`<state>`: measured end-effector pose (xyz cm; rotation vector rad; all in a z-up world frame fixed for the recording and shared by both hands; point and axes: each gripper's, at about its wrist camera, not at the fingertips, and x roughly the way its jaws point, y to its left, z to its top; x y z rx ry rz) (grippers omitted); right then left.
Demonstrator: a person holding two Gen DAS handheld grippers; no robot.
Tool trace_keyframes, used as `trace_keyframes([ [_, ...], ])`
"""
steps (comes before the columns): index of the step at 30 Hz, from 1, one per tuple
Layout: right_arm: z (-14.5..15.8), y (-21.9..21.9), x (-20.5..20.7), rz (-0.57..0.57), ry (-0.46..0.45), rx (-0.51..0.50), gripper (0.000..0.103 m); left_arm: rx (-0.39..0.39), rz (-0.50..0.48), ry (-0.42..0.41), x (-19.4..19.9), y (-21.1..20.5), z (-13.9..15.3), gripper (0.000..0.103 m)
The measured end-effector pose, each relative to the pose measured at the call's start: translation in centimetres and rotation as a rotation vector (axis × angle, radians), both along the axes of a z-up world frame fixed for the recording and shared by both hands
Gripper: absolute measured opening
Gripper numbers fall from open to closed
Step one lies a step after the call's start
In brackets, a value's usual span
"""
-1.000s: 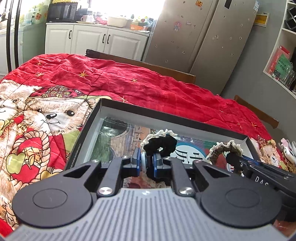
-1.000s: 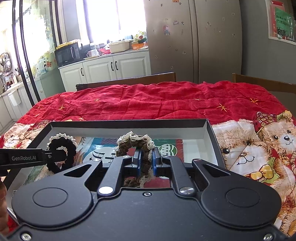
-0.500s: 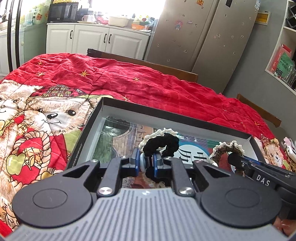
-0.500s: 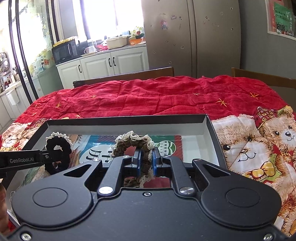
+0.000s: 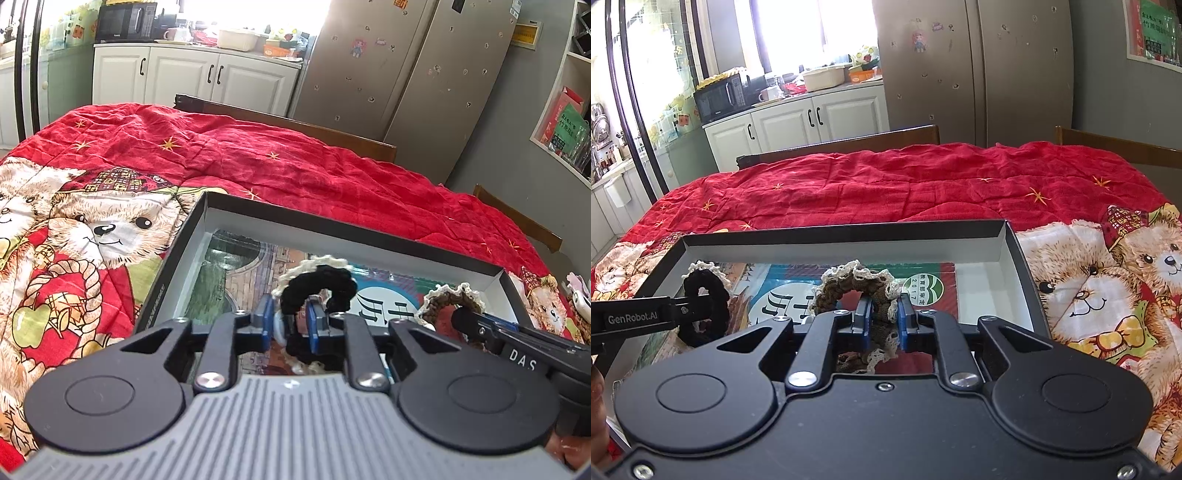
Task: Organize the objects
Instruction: 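Lower both scrunchies into the box and open both grippers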
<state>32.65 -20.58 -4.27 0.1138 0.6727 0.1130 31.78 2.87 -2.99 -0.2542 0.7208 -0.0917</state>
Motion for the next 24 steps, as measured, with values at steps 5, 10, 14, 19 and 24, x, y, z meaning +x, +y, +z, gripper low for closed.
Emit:
trace_keyframes([
  [5, 0.06, 0.01, -0.09, -0.005, -0.002, -0.004, 0.017, 0.002, 0.009, 0.002, 0.0, 0.18, 0.01, 0.04],
  [10, 0.13, -0.07, -0.09, -0.009, -0.002, -0.003, 0.024, 0.003, 0.01, 0.002, 0.05, 0.2, 0.08, 0.043],
  [14, 0.23, -0.05, -0.21, -0.012, -0.009, -0.005, 0.03, 0.012, 0.013, -0.005, -0.01, 0.12, 0.17, 0.05],
  [19, 0.36, 0.0, -0.37, -0.014, -0.017, -0.01, 0.036, 0.015, 0.017, -0.012, -0.12, 0.15, 0.32, 0.056],
  [24, 0.54, 0.12, -0.63, -0.013, -0.032, -0.017, 0.039, 0.03, 0.018, -0.03, -0.58, 0.03, 0.72, 0.062],
])
